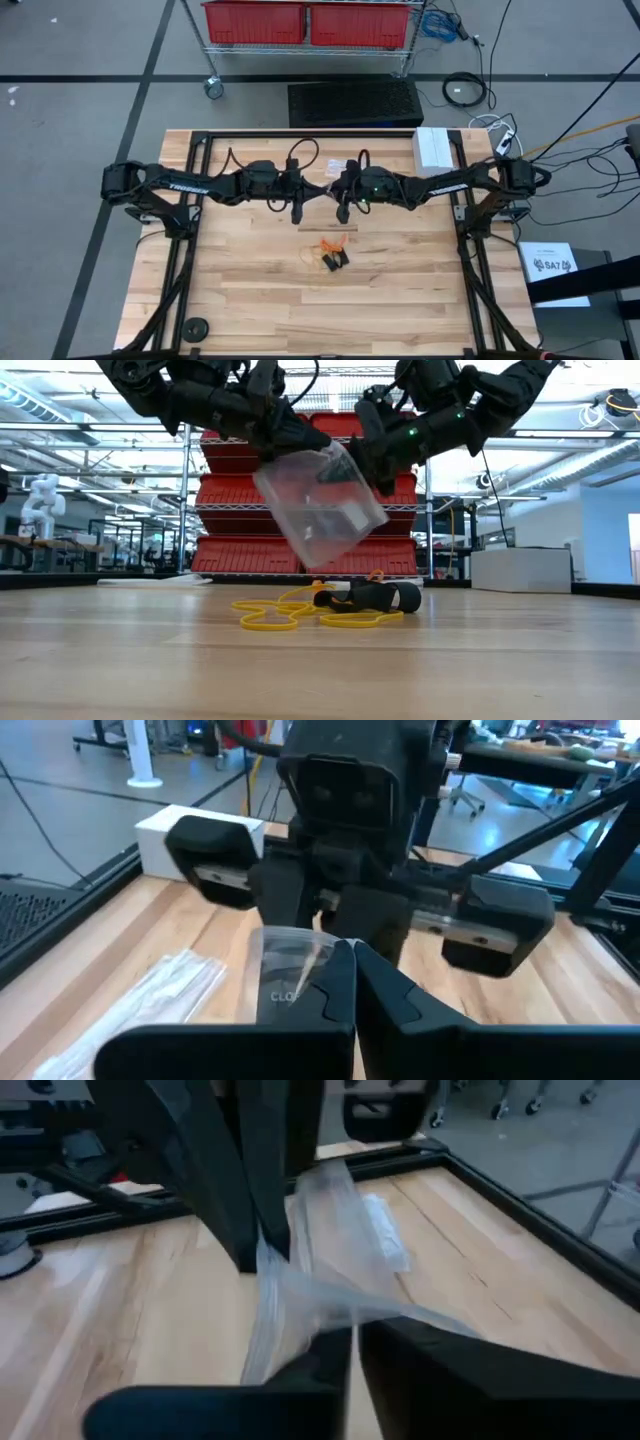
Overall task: Sort rubber bands
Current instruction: Open the bottom right transparent zip bag
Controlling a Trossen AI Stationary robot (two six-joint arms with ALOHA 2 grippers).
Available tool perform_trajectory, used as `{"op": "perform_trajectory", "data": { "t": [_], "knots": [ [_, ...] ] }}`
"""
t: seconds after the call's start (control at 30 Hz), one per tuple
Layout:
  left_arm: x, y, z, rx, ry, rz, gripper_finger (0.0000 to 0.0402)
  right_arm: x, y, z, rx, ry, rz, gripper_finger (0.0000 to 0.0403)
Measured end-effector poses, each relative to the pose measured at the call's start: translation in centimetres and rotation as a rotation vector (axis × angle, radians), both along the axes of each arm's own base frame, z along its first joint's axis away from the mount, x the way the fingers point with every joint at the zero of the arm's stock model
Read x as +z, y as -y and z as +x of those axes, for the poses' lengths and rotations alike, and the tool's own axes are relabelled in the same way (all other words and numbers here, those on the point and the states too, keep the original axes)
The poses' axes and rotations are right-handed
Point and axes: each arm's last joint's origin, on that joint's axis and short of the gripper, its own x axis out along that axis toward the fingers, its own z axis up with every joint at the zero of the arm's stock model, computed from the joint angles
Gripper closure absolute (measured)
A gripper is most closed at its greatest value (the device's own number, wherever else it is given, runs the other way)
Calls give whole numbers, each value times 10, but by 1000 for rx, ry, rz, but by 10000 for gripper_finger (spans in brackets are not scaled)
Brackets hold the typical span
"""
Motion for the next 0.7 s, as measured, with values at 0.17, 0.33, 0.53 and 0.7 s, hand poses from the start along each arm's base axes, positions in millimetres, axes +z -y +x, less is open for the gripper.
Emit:
{"op": "perform_trajectory", "data": {
  "t": [0.17, 0.33, 0.53, 0.7],
  "knots": [
    [-4, 0, 6, 7, 33, -17, 402, -13, 0, 4, 34, -32, 22, 401],
    [-2, -1, 7, 14, 58, -13, 402, -14, 0, 6, 26, -13, 55, 379],
    [-3, -1, 7, 23, 47, -6, 402, -6, -1, -2, 18, -50, 80, 295],
    [-5, -1, 6, 23, 25, -9, 402, 6, -2, -12, 14, -78, 88, 236]
  ]
}}
